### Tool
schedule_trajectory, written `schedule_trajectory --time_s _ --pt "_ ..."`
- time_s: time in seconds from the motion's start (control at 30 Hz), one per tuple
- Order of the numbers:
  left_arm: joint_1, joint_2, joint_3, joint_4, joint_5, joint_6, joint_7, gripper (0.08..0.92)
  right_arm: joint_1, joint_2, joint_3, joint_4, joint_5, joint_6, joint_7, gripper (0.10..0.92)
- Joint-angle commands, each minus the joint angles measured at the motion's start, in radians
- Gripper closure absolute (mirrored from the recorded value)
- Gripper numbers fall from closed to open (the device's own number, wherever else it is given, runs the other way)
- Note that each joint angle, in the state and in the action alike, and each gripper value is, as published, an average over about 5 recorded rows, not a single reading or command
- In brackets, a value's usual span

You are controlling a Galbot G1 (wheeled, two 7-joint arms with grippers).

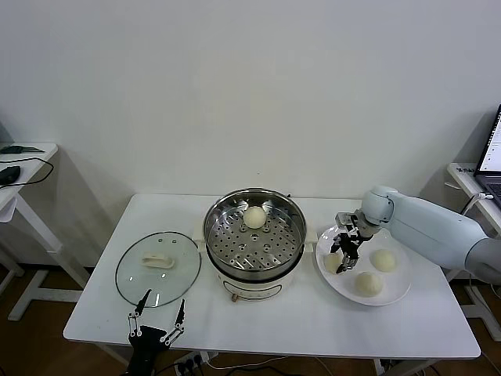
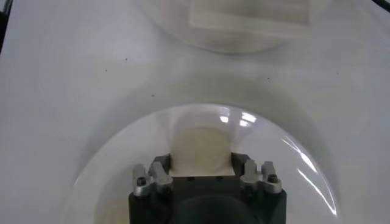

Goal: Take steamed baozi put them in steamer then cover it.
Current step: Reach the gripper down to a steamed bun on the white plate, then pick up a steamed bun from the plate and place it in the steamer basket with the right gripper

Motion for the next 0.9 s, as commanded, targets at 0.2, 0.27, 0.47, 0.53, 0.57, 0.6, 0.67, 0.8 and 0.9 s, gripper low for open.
schedule_trajectory --time_s 0.2,0.27,0.47,0.53,0.57,0.6,0.67,0.8,0.9 --pt "0.004 0.015 0.01 -0.03 -0.001 0.006 -0.003 0.177 0.358 0.005 -0.032 0.066 0.035 0.056 -0.23 0.398" --pt "0.004 0.019 0.01 -0.036 -0.001 0.007 -0.003 0.177 0.45 0.039 -0.072 0.085 0.081 0.052 -0.254 0.397" --pt "0.002 0.026 0.011 -0.044 -0.001 0.007 -0.002 0.177 0.601 0.212 -0.16 0.138 0.222 0.005 -0.252 0.397" --pt "0.003 0.028 0.012 -0.047 -0.001 0.007 -0.003 0.177 0.622 0.27 -0.187 0.154 0.268 -0.015 -0.233 0.397" --pt "0.003 0.03 0.012 -0.048 -0.001 0.007 -0.003 0.177 0.63 0.297 -0.203 0.161 0.29 -0.023 -0.222 0.397" --pt "0.003 0.03 0.012 -0.05 -0.001 0.007 -0.004 0.177 0.635 0.322 -0.22 0.168 0.31 -0.031 -0.212 0.397" --pt "0.002 0.031 0.012 -0.052 -0.002 0.007 -0.005 0.177 0.638 0.368 -0.252 0.18 0.343 -0.047 -0.185 0.397" --pt "-0.002 0.03 0.013 -0.051 -0.002 0.006 -0.007 0.177 0.605 0.445 -0.305 0.191 0.391 -0.078 -0.098 0.398" --pt "-0.004 0.028 0.016 -0.048 -0.002 0.006 -0.008 0.177 0.566 0.487 -0.332 0.18 0.391 -0.101 -0.045 0.402"
